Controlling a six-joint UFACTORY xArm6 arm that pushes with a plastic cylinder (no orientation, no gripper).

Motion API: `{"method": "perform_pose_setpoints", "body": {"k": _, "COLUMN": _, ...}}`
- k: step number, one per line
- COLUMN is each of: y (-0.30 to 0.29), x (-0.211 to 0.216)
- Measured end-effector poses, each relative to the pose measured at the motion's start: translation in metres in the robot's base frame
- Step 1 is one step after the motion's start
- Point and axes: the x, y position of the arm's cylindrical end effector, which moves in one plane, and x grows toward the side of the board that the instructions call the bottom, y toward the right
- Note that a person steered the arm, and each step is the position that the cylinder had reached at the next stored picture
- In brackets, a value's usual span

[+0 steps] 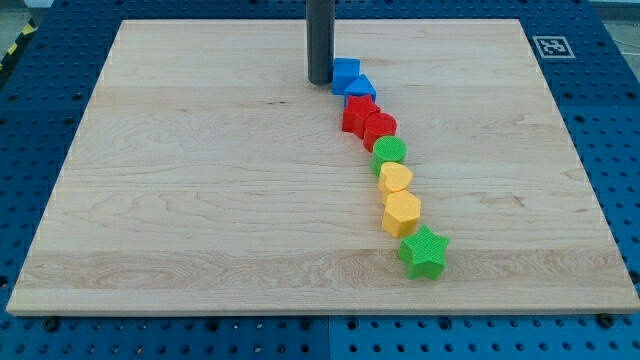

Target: Slightly move the red star to the right side of the board

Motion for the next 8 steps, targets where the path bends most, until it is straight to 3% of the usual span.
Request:
{"method": "perform_pose_setpoints", "body": {"k": 3, "y": -0.021, "x": 0.078}}
{"method": "perform_pose_setpoints", "body": {"k": 5, "y": 0.016, "x": 0.078}}
{"method": "perform_pose_setpoints", "body": {"k": 8, "y": 0.017, "x": 0.07}}
